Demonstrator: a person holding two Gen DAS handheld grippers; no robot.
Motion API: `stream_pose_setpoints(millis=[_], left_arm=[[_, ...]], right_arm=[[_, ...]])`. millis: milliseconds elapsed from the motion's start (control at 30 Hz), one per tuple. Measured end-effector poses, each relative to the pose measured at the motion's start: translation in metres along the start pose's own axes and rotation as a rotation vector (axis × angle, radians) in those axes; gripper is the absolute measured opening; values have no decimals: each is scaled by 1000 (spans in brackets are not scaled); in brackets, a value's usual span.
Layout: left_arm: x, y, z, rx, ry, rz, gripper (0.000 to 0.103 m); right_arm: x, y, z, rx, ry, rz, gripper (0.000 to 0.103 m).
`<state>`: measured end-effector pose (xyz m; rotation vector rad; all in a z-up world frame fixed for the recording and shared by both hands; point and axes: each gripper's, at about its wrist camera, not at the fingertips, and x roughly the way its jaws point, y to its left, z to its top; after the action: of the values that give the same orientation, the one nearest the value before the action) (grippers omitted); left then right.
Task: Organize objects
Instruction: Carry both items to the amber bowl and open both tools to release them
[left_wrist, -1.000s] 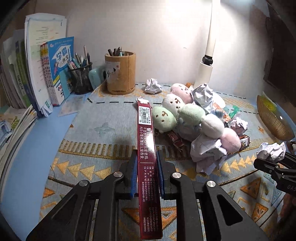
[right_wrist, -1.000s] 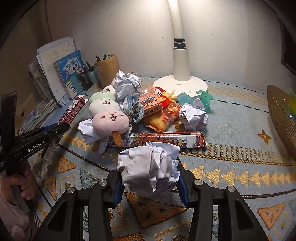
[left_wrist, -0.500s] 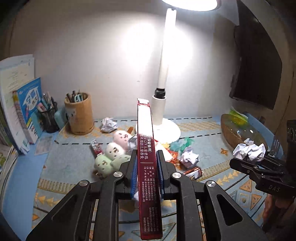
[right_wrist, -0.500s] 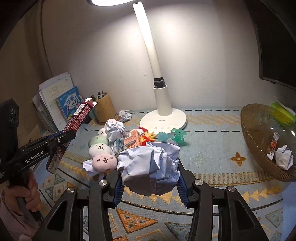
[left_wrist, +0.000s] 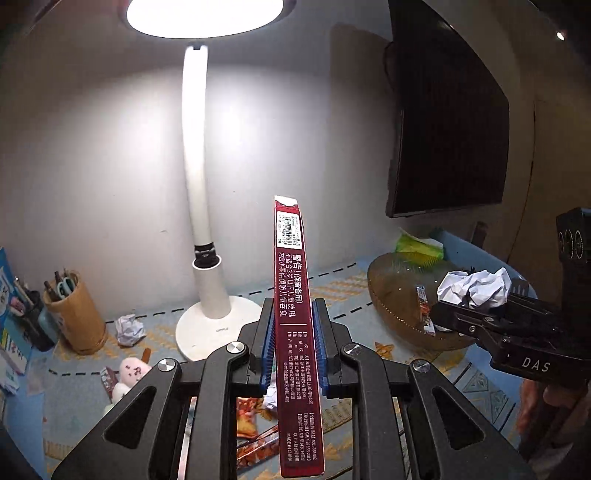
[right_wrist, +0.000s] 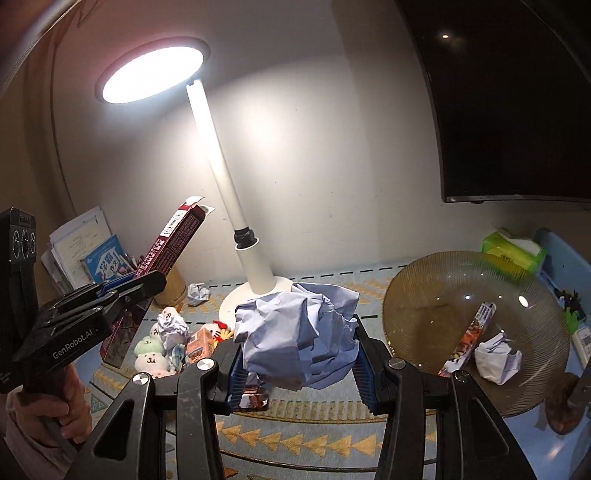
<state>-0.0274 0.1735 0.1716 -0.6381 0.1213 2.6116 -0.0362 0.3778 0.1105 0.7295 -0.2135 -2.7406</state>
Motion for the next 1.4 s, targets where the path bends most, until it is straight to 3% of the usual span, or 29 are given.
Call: stream_pose_setpoints(millis=[367,767,967,1233,1400], left_arm=[[48,-57,35,107,6,-118,15],[88,-95,38,166,34,-206,15],[119,-120,34,199,85,-261,15],[163,-138,14,191,227,-316,15],[178,-145,4,226,267,-303,16]], right_arm=[[-18,-58,38,30,-69,-112,47],[-12,-130,45,132,-38,-243,48],[1,-160,45,165,7,-311,48],[38,-190,31,201,128,-368,48],[51,-201,23,232,170,-382,48]])
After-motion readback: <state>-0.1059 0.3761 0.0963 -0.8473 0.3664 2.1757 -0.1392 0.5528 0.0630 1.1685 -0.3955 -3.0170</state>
